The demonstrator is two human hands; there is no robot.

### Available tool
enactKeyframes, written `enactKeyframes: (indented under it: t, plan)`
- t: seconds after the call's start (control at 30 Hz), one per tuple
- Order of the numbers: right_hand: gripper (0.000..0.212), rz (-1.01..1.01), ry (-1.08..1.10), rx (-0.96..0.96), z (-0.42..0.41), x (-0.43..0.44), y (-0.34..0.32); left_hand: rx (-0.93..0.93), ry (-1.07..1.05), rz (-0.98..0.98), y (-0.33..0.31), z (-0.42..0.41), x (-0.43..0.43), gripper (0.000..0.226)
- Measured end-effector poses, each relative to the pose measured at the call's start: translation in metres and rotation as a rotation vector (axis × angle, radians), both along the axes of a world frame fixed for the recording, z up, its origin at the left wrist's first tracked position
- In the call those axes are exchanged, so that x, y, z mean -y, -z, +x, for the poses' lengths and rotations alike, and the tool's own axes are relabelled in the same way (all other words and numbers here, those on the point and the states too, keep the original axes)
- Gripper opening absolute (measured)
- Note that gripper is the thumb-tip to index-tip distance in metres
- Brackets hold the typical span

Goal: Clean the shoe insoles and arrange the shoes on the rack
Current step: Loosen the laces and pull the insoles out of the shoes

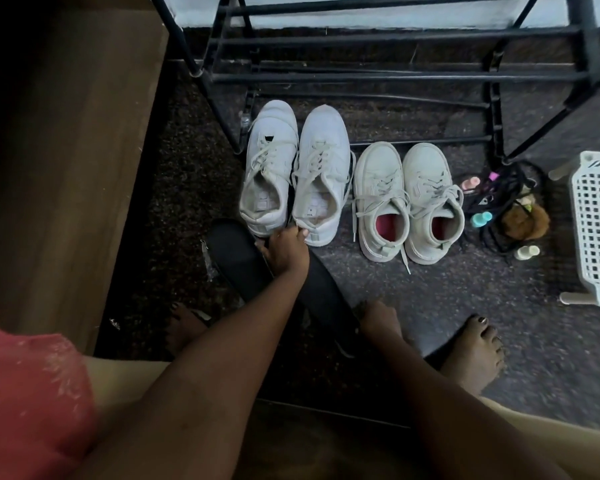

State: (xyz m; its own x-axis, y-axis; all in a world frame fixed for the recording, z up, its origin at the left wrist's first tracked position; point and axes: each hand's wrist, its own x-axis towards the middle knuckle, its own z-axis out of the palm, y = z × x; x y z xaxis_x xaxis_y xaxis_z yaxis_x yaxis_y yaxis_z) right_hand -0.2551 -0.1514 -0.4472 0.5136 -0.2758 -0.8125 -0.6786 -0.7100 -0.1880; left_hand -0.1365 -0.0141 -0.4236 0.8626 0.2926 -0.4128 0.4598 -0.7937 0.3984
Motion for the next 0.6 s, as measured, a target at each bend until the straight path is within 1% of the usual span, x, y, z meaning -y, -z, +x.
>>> enactKeyframes:
  t: [0.17, 0.23, 0.3, 0.37, 0.47, 0.53, 0.6]
  plan:
    - [0.036, 0.027, -0.147, -0.016, -0.006, -0.005, 0.002, 0.006, 0.012, -0.045, -0.007, 0.002, -0.007, 0.027]
    - [0.038, 0.050, -0.189, -0.036, -0.007, -0.006, 0.002, 0.065, -0.007, -0.091, -0.007, -0.002, -0.007, 0.022]
    - [0.035, 0.050, -0.181, -0.026, -0.005, -0.005, -0.003, 0.163, -0.047, -0.143, -0.010, -0.006, -0.005, 0.021]
    - [0.031, 0.023, -0.107, 0.039, 0.005, 0.000, -0.012, 0.223, -0.081, -0.103, -0.018, -0.009, 0.000, 0.025]
    - [0.028, -0.069, 0.076, 0.202, 0.034, 0.017, -0.040, 0.303, -0.067, -0.010, -0.038, -0.004, 0.018, 0.026]
    - [0.028, -0.102, 0.250, 0.274, 0.060, 0.034, -0.061, 0.352, 0.004, -0.043, -0.051, 0.005, 0.034, 0.025]
    - [0.028, -0.103, 0.368, 0.333, 0.088, 0.051, -0.077, 0.355, 0.117, -0.115, -0.056, 0.016, 0.053, 0.025]
